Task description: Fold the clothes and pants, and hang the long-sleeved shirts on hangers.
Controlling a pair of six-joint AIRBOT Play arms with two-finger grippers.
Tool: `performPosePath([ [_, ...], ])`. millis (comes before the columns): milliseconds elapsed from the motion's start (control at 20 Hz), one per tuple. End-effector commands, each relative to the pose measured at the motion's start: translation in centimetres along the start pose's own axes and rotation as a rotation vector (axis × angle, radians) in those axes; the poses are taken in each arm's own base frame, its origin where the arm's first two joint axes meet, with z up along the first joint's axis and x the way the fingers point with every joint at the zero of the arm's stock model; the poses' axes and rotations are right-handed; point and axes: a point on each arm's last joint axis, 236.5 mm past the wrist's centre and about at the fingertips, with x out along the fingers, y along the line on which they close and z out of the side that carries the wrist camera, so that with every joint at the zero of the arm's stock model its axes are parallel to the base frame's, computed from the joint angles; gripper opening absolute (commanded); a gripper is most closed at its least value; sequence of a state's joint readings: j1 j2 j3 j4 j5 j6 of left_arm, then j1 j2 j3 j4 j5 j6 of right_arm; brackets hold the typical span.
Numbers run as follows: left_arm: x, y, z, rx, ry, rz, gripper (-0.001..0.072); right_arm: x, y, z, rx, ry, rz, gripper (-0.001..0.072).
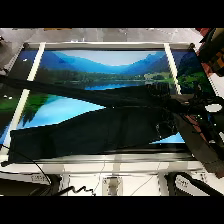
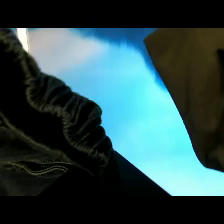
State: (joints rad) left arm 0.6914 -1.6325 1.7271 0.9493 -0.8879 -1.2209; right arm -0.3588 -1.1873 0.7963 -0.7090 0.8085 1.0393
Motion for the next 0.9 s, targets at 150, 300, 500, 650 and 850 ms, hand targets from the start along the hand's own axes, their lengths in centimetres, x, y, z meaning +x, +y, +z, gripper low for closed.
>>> performPosePath([
  [150, 0.2, 4.7, -7.7, 0.198, 0.244, 0.168, 0.0021, -0.1, -0.8, 1.4, 0.002, -0.059, -0.032, 0.0038],
  [300, 2.7, 8.1, -18.0, 0.111, 0.391, 0.201, 0.0021, -0.1, -1.0, 1.7, -0.002, -0.07, -0.043, 0.0038],
  [500, 4.0, 10.1, -24.6, 0.063, 0.431, 0.242, 0.0023, -0.3, -1.9, 2.9, -0.01, -0.12, -0.08, 0.0038],
  [650, 4.8, 9.9, -25.6, 0.011, 0.438, 0.224, 0.0023, -0.4, -2.6, 3.6, -0.021, -0.153, -0.11, 0.0038],
  [850, 5.9, 9.0, -23.4, -0.101, 0.327, 0.201, 0.0037, 0.0, -3.1, 3.7, -0.013, -0.154, -0.123, 0.0038],
])
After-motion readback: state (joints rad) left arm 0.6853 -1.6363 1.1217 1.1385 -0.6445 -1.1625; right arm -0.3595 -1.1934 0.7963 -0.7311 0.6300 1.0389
